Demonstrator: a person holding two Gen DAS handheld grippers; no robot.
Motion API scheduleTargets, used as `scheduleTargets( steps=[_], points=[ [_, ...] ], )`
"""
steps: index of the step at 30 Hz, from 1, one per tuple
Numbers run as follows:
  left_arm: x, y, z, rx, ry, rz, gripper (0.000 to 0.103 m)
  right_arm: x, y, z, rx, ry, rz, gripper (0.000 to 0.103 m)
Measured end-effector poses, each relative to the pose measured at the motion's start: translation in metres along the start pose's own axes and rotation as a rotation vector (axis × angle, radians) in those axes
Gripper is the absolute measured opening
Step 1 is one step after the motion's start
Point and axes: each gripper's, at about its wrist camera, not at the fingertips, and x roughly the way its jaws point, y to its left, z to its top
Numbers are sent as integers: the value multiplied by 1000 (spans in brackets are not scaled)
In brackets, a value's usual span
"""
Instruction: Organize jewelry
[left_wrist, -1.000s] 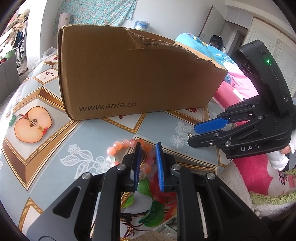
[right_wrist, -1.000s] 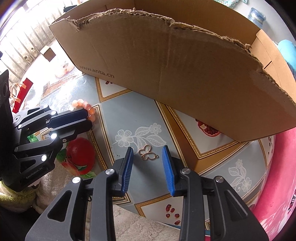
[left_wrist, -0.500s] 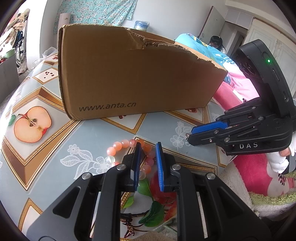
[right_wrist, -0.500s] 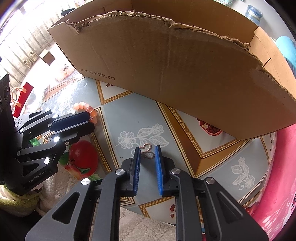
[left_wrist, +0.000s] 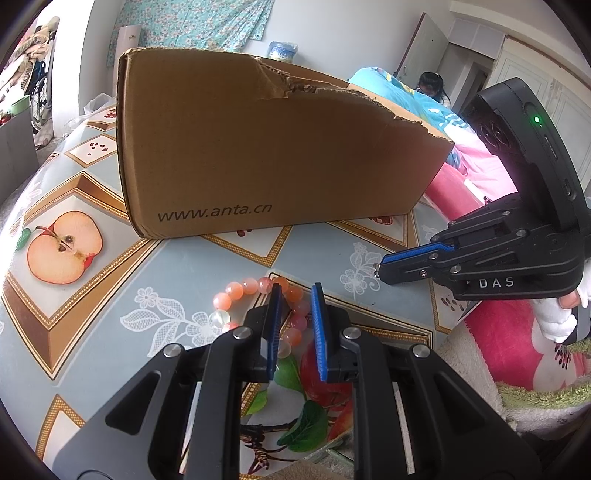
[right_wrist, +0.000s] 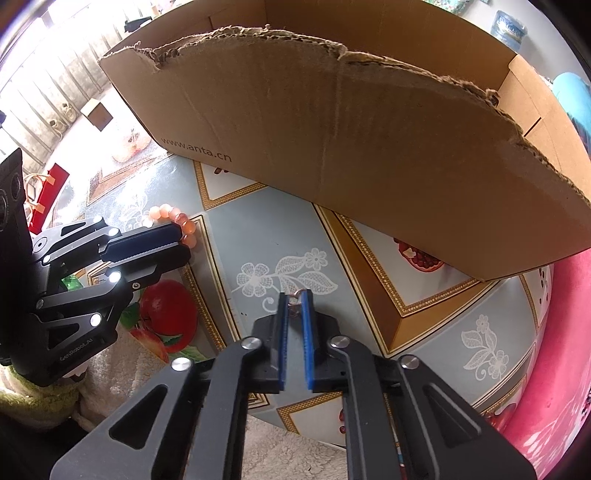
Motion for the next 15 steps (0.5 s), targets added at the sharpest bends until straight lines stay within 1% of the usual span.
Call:
scheduleTargets(
  steps=[5, 9, 11, 13, 15],
  points=[
    [-1, 0, -1, 4, 0, 4, 15, -7, -9, -2, 45, -9, 16, 4],
    [-1, 0, -1, 0, -2, 1, 15, -9, -13, -8, 77, 9, 29, 6],
    [-1, 0, -1, 1, -3, 1, 15, -6, -11, -10, 69, 15, 17, 9],
    [-1, 1, -1, -1, -2, -1, 15, -2, -9, -11, 62, 19, 3, 18],
    [-1, 0, -1, 0, -2, 0, 15, -1, -9, -11, 55, 11, 0, 19]
  ],
)
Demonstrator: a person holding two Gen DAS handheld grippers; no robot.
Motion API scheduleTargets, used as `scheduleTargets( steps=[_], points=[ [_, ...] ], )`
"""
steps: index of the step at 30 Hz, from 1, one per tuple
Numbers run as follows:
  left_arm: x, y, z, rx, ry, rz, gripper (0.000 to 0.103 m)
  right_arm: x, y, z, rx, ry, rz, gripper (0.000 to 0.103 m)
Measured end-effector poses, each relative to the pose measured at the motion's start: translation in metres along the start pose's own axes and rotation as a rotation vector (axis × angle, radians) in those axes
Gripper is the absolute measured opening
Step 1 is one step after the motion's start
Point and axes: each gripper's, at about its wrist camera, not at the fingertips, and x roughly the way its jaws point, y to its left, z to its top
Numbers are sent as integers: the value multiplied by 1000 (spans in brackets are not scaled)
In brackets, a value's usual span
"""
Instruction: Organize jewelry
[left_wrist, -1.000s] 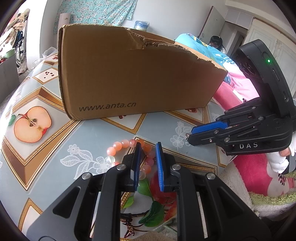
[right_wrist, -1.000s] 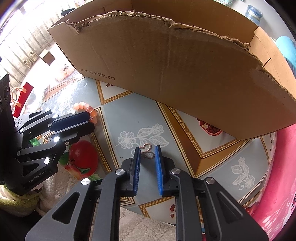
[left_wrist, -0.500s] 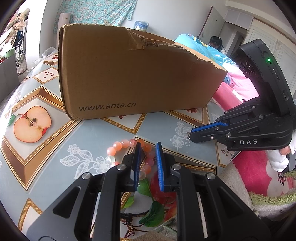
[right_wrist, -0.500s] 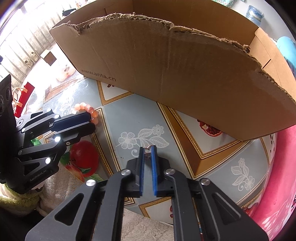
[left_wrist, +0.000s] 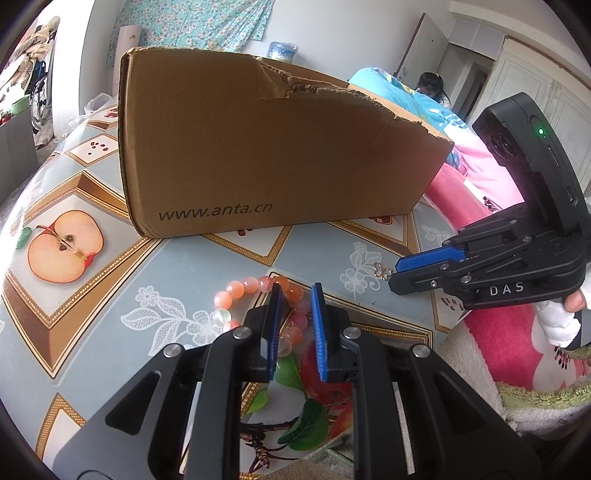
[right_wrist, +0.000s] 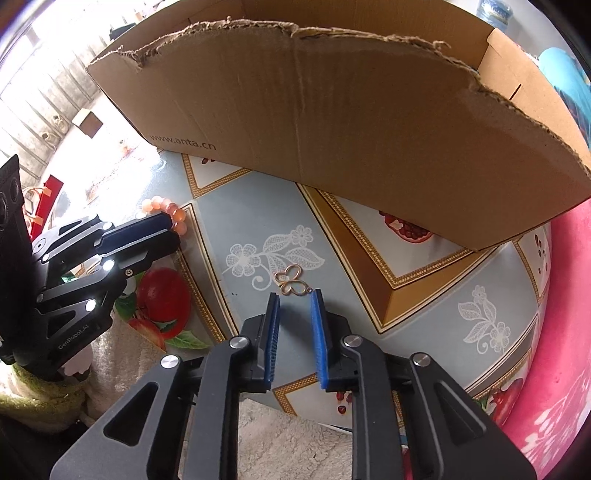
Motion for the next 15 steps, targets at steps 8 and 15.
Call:
scheduleTargets(
  steps=[8, 15],
  points=[
    [1, 0, 0, -1, -1, -1, 15, 3, 5, 8, -31, -10, -7, 19],
    [0, 0, 0, -1, -2, -2, 15, 3, 6, 12, -30, -21, 1, 19]
  ],
)
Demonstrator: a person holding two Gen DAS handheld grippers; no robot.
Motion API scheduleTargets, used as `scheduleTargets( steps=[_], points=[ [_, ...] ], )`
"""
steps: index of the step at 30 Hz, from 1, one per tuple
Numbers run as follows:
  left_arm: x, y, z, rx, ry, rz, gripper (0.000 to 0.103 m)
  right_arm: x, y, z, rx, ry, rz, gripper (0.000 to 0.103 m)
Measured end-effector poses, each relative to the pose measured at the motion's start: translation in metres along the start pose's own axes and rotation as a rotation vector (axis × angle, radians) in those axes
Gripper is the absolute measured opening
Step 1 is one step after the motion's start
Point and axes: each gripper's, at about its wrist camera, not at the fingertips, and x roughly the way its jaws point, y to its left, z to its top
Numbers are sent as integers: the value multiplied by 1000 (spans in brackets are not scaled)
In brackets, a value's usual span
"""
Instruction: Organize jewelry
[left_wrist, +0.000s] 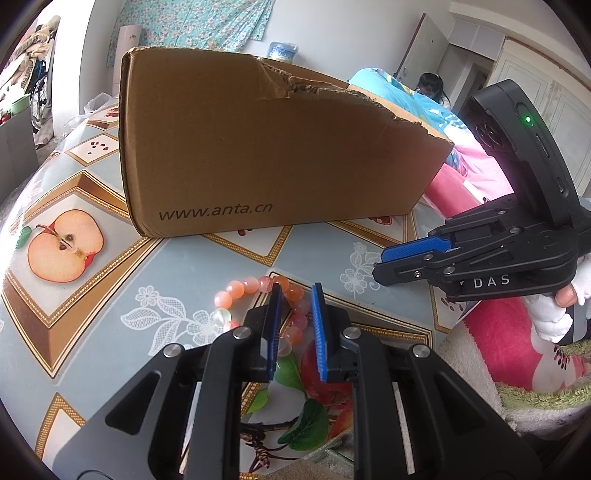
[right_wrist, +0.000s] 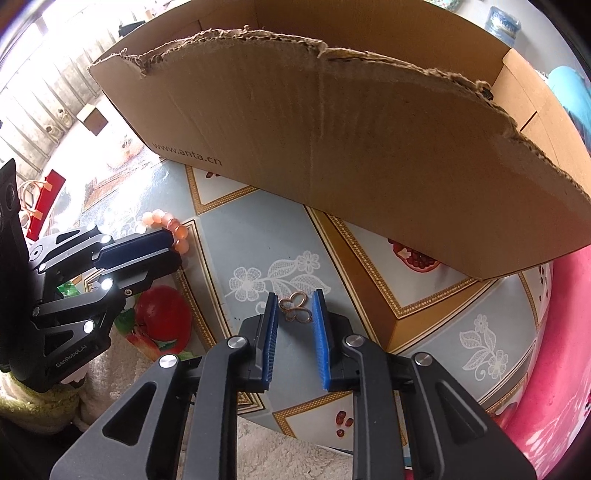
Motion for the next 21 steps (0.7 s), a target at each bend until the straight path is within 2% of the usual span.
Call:
scheduleTargets(
  steps=[10, 21],
  points=[
    [-1, 1, -1, -2, -1, -3, 15, -6, -1, -13, 23, 19, 20, 19],
    [-2, 4, -3, -8, -5, -9, 15, 0, 3, -4, -7, 13, 13, 19]
  ],
)
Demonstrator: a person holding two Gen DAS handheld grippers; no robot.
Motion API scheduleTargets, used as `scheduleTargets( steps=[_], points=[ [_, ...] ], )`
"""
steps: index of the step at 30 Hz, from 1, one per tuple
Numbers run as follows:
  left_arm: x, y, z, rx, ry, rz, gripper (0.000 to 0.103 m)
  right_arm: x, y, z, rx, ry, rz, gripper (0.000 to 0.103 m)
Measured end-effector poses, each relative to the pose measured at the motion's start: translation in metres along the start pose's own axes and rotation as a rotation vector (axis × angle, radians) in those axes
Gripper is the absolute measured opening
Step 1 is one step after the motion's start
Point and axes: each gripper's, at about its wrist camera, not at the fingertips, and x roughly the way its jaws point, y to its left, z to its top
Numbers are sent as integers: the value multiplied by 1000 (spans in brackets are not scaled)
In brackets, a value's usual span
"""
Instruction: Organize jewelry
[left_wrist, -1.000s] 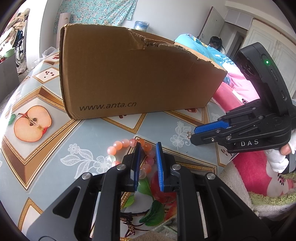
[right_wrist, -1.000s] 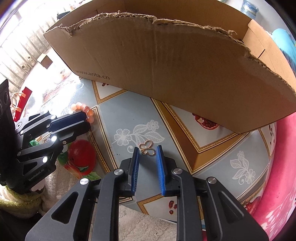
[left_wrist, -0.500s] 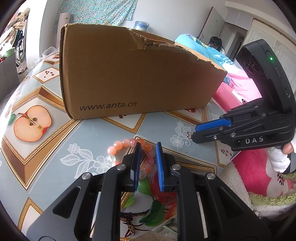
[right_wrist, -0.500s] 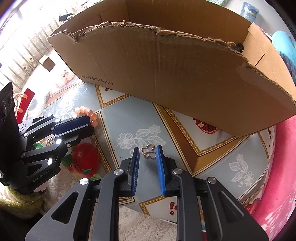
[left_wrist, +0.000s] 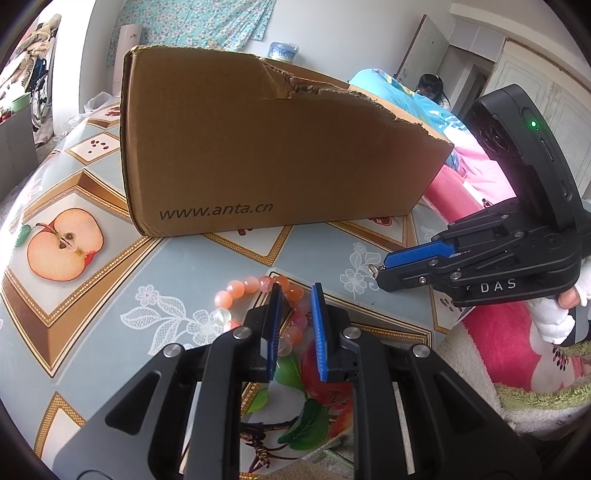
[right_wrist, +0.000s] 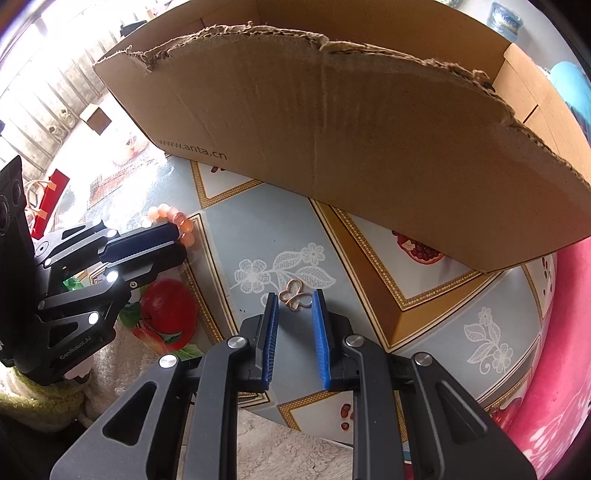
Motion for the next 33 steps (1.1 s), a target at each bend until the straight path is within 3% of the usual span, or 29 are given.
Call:
scheduleTargets(
  steps=[5, 7, 9, 19, 33],
  points=[
    [0, 0, 0, -3, 0, -6, 15, 0, 1, 3, 8, -3, -10, 21],
    [0, 1, 0, -4, 0, -8, 15, -2, 2, 4, 11, -10, -18, 38],
    [0, 1, 0, -4, 0, -10, 15, -2, 4, 5, 1, -13, -31, 40],
    [0, 4, 1, -11, -1, -17, 15, 7, 11, 12, -27, 4, -61, 39],
    [0, 4, 1, -15, -3, -25, 15, 8, 15, 16, -17, 10, -35, 23]
  ],
)
